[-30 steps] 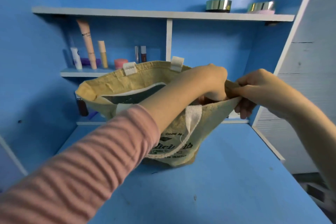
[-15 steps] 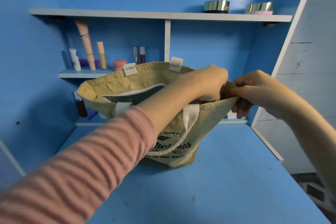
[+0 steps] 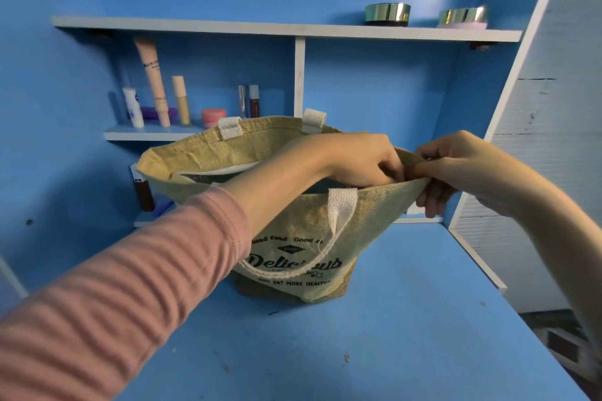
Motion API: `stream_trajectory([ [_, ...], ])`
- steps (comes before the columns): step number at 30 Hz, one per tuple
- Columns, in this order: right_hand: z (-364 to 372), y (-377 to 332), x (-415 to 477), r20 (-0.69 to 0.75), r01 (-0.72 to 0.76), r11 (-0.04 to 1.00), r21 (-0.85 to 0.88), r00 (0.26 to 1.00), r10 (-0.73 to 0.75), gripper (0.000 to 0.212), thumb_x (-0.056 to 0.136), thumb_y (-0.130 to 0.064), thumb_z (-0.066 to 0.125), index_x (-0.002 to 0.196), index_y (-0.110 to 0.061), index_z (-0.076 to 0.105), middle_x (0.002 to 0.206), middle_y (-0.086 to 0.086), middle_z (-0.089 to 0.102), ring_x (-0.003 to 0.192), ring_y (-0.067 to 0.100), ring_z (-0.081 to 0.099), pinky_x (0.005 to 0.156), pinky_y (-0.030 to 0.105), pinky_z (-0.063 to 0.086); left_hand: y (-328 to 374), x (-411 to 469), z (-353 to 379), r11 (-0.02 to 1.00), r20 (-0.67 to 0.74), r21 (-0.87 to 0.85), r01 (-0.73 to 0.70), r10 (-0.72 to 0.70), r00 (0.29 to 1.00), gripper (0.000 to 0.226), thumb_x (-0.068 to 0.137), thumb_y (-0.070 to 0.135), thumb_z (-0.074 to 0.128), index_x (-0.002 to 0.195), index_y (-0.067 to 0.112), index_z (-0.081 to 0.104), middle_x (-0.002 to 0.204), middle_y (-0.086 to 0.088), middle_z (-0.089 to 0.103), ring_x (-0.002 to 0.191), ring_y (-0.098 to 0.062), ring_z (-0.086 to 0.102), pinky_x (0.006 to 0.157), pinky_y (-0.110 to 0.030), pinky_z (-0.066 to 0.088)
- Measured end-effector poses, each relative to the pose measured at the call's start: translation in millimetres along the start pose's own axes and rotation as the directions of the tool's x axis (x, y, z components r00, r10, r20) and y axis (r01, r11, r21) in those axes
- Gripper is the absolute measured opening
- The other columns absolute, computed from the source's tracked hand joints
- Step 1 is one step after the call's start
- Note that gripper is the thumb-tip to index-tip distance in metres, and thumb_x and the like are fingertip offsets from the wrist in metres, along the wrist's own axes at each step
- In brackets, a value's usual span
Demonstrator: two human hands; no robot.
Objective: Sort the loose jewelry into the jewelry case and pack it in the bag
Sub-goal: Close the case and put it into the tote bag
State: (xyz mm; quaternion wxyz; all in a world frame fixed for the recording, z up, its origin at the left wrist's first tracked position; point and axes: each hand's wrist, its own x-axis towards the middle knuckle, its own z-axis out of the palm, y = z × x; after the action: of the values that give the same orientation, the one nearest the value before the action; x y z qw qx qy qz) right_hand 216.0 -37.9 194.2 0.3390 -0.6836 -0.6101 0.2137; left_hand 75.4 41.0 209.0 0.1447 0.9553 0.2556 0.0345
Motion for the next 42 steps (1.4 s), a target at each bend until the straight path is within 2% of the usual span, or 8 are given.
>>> stream_trajectory([
  [3,0.2,-0.1,-0.1,-0.002,-0.002,1.000,0.003,1.000,0.002,0.016,0.087,0.003,0.051,0.080,0.014,0.060,0.058,0.022,0.064,0.044,0.025,0.061,0.042,0.024,0.049,4.3,1.7,1.2,0.998,-0.062,-0.034,0.050,-0.052,0.997,0.030,0.093,0.029,0.058,0.065,0.025,0.065,0.048,0.013,0.050,0.047,-0.002,0.045,0.045,-0.012,0.033],
  [10,0.0,1.6,1.1,-0.021,-0.015,1.000,0.003,1.000,0.015,0.017,0.086,0.003,0.050,0.079,0.012,0.061,0.058,0.021,0.065,0.045,0.025,0.062,0.043,0.024,0.050,14.1,3.1,8.6,0.984,-0.303,-0.004,0.176,-0.169,0.938,0.026,0.083,-0.009,0.050,0.086,0.006,0.071,0.070,-0.003,0.051,0.056,-0.017,0.046,0.035,-0.015,0.031],
  [13,0.3,3.0,3.6,-0.051,-0.022,1.000,-0.014,0.998,0.021,0.018,0.086,0.004,0.049,0.077,0.009,0.063,0.057,0.019,0.065,0.045,0.025,0.061,0.044,0.025,0.051,10.0,1.7,10.2,0.975,-0.336,-0.058,0.215,-0.222,0.915,0.032,0.083,-0.008,0.050,0.095,0.006,0.075,0.085,-0.005,0.064,0.072,-0.018,0.058,0.053,-0.017,0.047],
  [21,-10.8,13.7,12.9,-0.135,-0.079,0.993,-0.087,0.989,0.067,0.024,0.082,0.008,0.043,0.072,0.007,0.065,0.054,0.017,0.065,0.043,0.024,0.060,0.046,0.029,0.051,-43.0,-27.3,-13.3,0.840,-0.151,-0.316,0.441,-0.504,0.851,0.017,0.081,0.006,0.071,0.097,0.002,0.073,0.091,-0.009,0.073,0.060,-0.009,0.059,0.056,-0.016,0.052],
  [25,-21.5,20.4,16.4,-0.152,-0.142,0.985,-0.100,0.980,0.125,0.027,0.082,0.010,0.038,0.074,0.010,0.064,0.052,0.017,0.064,0.039,0.023,0.058,0.040,0.025,0.048,-77.4,-62.2,-36.9,0.796,-0.217,-0.215,0.566,-0.604,0.767,0.022,0.074,0.017,0.077,0.095,0.010,0.076,0.104,-0.005,0.070,0.090,-0.016,0.062,0.069,-0.024,0.047],
  [33,-37.1,31.7,22.6,-0.173,-0.252,0.962,-0.108,0.957,0.231,0.024,0.088,0.007,0.039,0.084,0.008,0.063,0.052,0.018,0.064,0.039,0.022,0.060,0.039,0.025,0.051,-124.4,-111.5,-56.4,0.666,-0.356,-0.296,0.685,-0.742,0.568,0.025,0.066,0.011,0.083,0.089,0.003,0.077,0.095,-0.015,0.072,0.075,-0.021,0.056,0.061,-0.027,0.046],
  [37,-28.1,28.2,21.6,-0.208,0.006,0.963,-0.270,0.976,-0.064,0.026,0.085,0.005,0.050,0.092,-0.017,0.062,0.089,0.011,0.067,0.076,0.028,0.064,0.071,0.037,0.053,-125.9,-101.2,-36.8,0.716,-0.545,-0.291,0.634,-0.669,0.506,0.009,0.069,0.011,0.081,0.072,0.018,0.076,0.082,-0.004,0.071,0.079,-0.022,0.063,0.070,-0.033,0.054],
  [42,-21.7,25.4,-3.0,0.063,0.325,0.930,-0.173,0.946,-0.318,0.022,0.077,-0.047,0.061,0.092,-0.033,0.067,0.102,-0.009,0.061,0.096,0.010,0.058,0.082,0.026,0.046,-135.0,-93.8,10.3,0.811,-0.766,-0.450,0.374,-0.566,0.305,0.012,0.085,0.012,0.066,0.089,0.019,0.074,0.081,0.005,0.067,0.080,-0.008,0.058,0.064,-0.013,0.041],
])
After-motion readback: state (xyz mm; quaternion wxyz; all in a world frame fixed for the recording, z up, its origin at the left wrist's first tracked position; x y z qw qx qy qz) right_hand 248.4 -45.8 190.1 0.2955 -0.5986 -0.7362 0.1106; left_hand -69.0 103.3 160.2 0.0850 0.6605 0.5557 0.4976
